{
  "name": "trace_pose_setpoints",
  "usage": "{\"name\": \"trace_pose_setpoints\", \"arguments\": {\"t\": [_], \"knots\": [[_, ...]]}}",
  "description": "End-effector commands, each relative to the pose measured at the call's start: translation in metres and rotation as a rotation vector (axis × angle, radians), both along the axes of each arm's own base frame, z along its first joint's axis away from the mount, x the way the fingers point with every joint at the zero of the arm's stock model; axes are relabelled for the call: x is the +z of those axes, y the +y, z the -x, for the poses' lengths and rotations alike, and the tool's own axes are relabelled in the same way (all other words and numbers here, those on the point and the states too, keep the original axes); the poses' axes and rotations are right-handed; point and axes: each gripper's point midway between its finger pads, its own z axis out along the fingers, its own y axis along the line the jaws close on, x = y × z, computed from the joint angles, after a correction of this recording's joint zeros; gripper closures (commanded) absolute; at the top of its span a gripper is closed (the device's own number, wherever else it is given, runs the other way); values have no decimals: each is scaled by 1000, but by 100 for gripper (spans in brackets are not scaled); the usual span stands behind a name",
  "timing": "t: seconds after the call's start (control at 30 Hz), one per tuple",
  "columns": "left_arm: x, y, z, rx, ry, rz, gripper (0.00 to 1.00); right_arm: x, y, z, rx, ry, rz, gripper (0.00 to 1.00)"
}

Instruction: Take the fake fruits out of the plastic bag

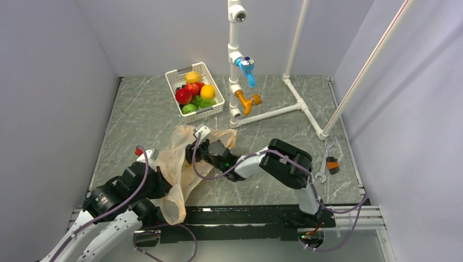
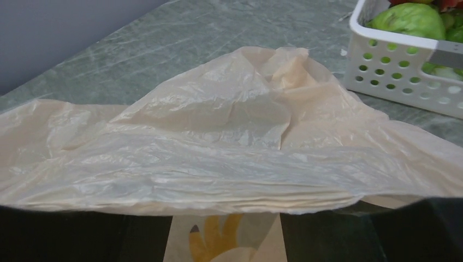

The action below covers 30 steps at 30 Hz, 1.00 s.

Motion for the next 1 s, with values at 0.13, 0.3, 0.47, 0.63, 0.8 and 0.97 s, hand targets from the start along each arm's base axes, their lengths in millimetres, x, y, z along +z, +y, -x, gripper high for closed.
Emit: {"name": "trace_pose_setpoints", "arguments": {"t": [0.13, 0.3, 0.47, 0.63, 0.8, 0.97], "knots": [[46, -29, -14, -61, -100, 139, 100, 12, 40, -7, -2, -45, -76, 22], [59, -35, -21, -53, -106, 155, 100, -7, 58, -23, -31, -82, -33, 6], [56, -40, -28, -50, -95, 150, 100, -32, 88, -34, 33, -93, 31, 1], [56, -44, -30, -49, -89, 157, 100, -53, 98, -49, 41, -17, 46, 11], [52, -43, -25, -51, -66, 156, 100, -43, 77, -67, -13, 17, -17, 54], [37, -27, -10, -27, -39, 137, 100, -6, 22, -77, -180, -21, -34, 77]]}}
